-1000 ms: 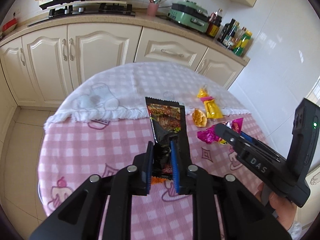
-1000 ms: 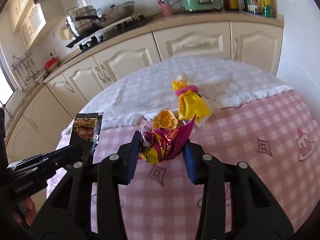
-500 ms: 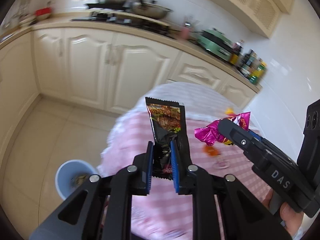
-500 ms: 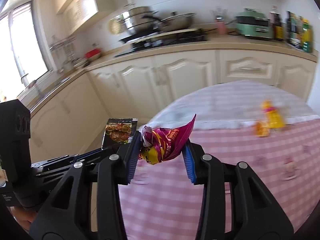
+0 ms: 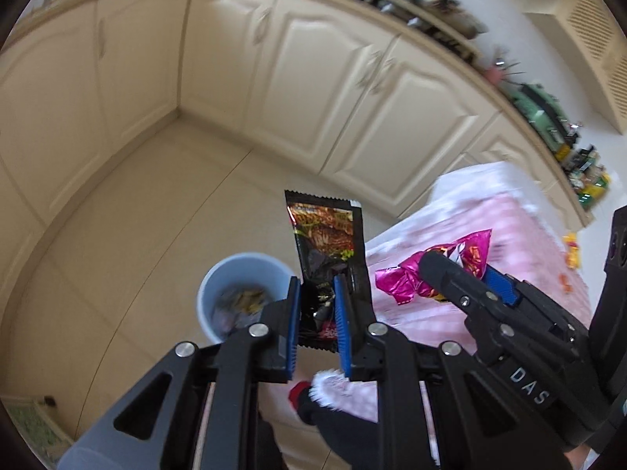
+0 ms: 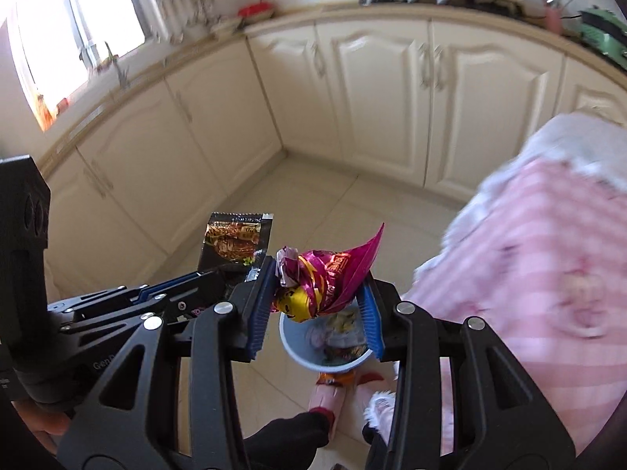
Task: Collect trash
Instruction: 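Carry both wrappers over the blue bucket and open both tools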
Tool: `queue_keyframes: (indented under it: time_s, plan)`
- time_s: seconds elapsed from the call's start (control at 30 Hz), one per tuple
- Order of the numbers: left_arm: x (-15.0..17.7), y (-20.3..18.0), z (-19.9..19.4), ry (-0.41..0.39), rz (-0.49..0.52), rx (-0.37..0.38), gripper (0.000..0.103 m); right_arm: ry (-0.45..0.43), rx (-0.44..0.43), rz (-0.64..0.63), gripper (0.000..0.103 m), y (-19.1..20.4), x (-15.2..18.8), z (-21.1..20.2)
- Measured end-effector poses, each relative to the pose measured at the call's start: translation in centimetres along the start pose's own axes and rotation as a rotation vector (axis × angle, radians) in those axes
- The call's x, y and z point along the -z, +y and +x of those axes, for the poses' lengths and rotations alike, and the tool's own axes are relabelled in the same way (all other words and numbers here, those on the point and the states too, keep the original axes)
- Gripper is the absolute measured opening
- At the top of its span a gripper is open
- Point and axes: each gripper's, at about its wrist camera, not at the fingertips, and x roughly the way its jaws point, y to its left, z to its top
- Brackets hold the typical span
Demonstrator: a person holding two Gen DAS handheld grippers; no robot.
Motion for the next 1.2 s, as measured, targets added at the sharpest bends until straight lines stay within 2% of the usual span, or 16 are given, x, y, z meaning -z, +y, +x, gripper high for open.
queue_keyframes:
  time_s: [0.23, 0.43, 0.47, 0.5, 0.6, 0.8, 1.2]
  plan:
    - [0.6, 4.5, 7.3, 0.115, -0.075, -0.04, 0.016, 0.108, 0.03, 0.001, 0.04, -0.2, 1.6, 7.3]
    - [-0.1, 4.9, 12.4, 0.164, -0.107, -0.021, 0.018, 0.152, 0.075, 0.029, 0.04, -1.9, 2.1, 11.3]
    - [-0.3, 4.8, 13.0, 0.163, -0.107, -0.009, 0.019, 0.154, 0.079, 0.035, 0.04, -2.0, 2.0, 11.8]
    - [-0.6, 4.7, 13.4, 0.156, -0.101, -0.003, 0.028, 0.157, 0.085, 0.042, 0.04, -2.2, 2.0, 12.3]
    - [-1.1, 4.8, 13.8, 0.126, -0.104, -0.032, 0.044, 0.167, 0.093, 0.058, 0.04, -2.8, 2.1, 13.2]
    - [-0.9, 6.0, 13.5, 0.118, -0.098, -0.085, 0.049, 0.182, 0.085, 0.064, 0.04, -2.7, 2.4, 14.3]
    - [-0.6, 8.8, 11.2, 0.082, -0.169, -0.096, 0.049, 0.161, 0.057, 0.038, 0.041, -0.3, 1.4, 14.6]
